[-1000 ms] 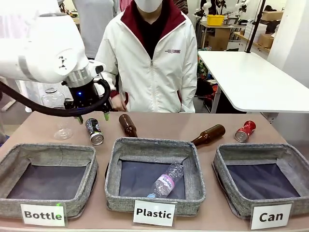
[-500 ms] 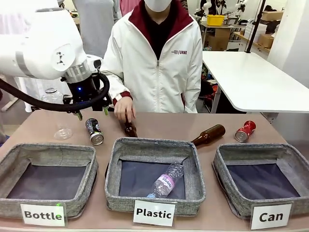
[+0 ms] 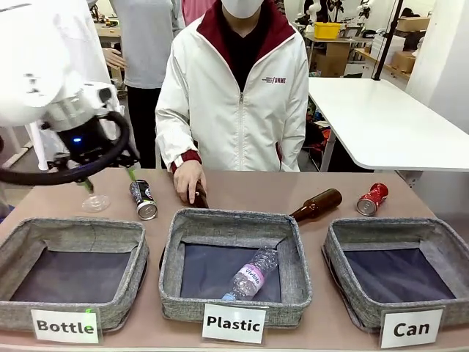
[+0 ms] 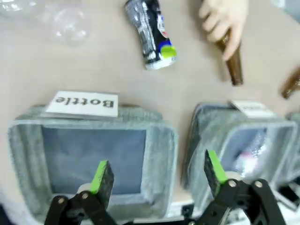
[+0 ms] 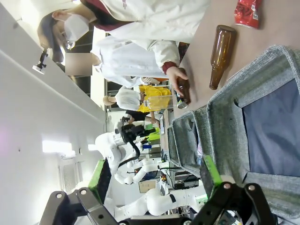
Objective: Sort the can waste into the basket.
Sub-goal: Pick up the can waste from the table and place it in the right Fabric basket.
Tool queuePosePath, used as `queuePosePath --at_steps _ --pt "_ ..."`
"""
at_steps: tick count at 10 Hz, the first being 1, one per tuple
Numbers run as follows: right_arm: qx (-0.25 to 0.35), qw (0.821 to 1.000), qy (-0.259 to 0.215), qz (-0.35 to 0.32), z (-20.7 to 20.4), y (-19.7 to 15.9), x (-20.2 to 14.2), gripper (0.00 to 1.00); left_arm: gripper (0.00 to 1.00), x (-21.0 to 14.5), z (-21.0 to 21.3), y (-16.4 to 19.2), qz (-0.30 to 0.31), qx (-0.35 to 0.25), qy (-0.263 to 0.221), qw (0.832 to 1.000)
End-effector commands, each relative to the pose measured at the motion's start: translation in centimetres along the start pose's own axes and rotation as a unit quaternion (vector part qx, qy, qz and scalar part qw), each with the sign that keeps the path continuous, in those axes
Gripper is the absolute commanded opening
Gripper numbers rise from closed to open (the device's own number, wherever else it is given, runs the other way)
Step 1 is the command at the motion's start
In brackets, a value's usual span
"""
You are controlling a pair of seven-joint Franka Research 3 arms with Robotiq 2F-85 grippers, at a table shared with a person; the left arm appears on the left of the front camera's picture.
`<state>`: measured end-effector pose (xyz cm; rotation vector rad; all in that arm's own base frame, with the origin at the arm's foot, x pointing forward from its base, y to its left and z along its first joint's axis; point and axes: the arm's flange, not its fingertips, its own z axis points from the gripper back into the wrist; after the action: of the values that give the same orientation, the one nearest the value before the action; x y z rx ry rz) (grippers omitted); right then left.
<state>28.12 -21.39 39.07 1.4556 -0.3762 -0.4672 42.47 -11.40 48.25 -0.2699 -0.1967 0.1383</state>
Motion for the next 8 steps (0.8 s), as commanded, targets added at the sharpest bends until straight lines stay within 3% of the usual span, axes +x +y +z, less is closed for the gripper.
queuePosePath --at_steps 1,4,7,8 --pt "0.003 1.0 0.003 0.012 0.1 0.0 0.0 1.0 1.0 -3.5 4.3 7.7 -0.05 -0.091 0.009 0.995" --pt "0.003 1.0 0.003 0.012 0.1 0.0 0.0 1.0 1.0 -3.2 6.8 16.7 -0.098 -0.205 0.063 0.972" --pt "0.003 1.0 0.003 0.012 0.1 0.0 0.0 1.0 1.0 -0.9 8.4 26.4 -0.182 -0.319 0.107 0.924" --pt "0.003 1.0 0.003 0.012 0.1 0.0 0.0 1.0 1.0 -0.1 9.5 29.6 -0.181 -0.338 0.115 0.916"
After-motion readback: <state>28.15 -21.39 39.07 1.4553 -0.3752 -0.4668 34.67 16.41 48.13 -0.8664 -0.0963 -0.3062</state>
